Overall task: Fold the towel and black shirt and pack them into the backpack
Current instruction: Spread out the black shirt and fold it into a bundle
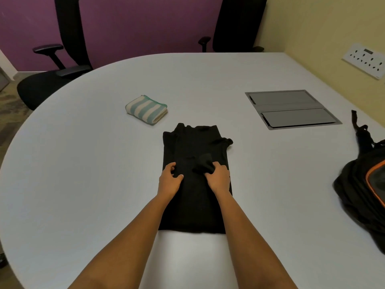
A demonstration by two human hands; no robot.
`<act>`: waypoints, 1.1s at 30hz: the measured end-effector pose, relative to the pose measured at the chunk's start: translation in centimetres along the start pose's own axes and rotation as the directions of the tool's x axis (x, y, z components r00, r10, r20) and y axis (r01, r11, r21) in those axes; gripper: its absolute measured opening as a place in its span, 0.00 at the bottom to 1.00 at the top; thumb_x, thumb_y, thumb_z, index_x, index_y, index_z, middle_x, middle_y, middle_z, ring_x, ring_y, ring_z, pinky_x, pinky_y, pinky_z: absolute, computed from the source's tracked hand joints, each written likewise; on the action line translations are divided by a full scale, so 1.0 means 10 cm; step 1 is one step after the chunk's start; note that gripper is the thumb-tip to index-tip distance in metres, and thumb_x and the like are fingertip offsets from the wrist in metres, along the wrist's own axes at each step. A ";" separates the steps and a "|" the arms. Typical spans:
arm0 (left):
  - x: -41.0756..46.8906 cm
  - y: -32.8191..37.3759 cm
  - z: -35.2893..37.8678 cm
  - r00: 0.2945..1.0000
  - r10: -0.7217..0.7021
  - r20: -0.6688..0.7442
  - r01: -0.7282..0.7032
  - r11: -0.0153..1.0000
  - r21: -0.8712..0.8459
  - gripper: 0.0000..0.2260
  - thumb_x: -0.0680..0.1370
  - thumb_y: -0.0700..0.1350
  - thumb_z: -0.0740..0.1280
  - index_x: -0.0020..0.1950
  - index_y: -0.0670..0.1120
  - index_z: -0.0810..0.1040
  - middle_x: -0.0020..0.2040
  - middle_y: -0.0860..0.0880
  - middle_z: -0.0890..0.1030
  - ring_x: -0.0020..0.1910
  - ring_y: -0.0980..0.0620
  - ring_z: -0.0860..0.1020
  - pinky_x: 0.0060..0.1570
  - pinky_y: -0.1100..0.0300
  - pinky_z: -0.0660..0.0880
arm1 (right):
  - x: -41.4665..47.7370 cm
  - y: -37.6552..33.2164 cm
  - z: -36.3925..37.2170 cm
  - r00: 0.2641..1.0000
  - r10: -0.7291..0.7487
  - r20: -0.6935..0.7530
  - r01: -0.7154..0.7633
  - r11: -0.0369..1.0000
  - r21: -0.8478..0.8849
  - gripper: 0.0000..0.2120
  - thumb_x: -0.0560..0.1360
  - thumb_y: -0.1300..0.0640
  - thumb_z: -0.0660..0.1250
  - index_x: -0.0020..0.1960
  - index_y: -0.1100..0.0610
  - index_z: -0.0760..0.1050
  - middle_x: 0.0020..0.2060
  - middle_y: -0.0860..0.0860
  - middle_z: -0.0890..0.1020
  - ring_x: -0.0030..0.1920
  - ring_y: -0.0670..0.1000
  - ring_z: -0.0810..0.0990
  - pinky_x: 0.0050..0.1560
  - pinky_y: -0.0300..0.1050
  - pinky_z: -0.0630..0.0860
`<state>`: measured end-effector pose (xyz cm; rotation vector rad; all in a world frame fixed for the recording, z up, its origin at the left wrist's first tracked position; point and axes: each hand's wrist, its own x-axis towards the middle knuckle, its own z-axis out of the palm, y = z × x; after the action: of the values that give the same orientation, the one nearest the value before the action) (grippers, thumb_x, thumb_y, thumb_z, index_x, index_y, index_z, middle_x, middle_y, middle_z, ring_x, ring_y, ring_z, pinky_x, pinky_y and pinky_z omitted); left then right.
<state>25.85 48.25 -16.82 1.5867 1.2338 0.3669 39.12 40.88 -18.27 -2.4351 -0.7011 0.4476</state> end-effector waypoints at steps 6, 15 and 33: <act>-0.01 0.02 -0.01 1.000 -0.004 -0.012 0.004 0.999 -0.048 0.26 0.79 0.39 0.65 0.75 0.46 0.59 0.71 0.43 0.68 0.68 0.43 0.70 0.67 0.51 0.68 | -0.45 0.05 -0.01 0.763 -0.628 -0.154 0.617 0.778 -0.119 0.21 0.67 0.69 0.68 0.58 0.56 0.75 0.54 0.52 0.79 0.55 0.54 0.77 0.56 0.45 0.73; -0.03 -0.02 -0.01 0.999 -0.013 0.037 0.016 0.996 -0.083 0.28 0.79 0.39 0.64 0.76 0.47 0.57 0.72 0.43 0.66 0.69 0.44 0.68 0.67 0.52 0.67 | -0.51 0.11 -0.04 0.911 -0.402 -0.095 0.412 0.875 0.253 0.22 0.66 0.72 0.67 0.55 0.53 0.72 0.66 0.51 0.64 0.66 0.47 0.63 0.62 0.26 0.60; -0.01 0.21 -0.32 0.838 0.001 0.546 0.287 0.850 -0.441 0.25 0.72 0.58 0.66 0.65 0.45 0.73 0.60 0.45 0.79 0.60 0.47 0.78 0.61 0.54 0.74 | -0.31 -0.25 -0.80 0.890 -0.201 0.410 -0.200 0.637 0.744 0.12 0.71 0.59 0.72 0.53 0.50 0.77 0.53 0.51 0.81 0.56 0.52 0.79 0.59 0.48 0.76</act>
<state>24.56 50.02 -13.66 1.0172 0.7333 0.1161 39.28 37.53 -9.96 -1.4899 -0.5245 1.1043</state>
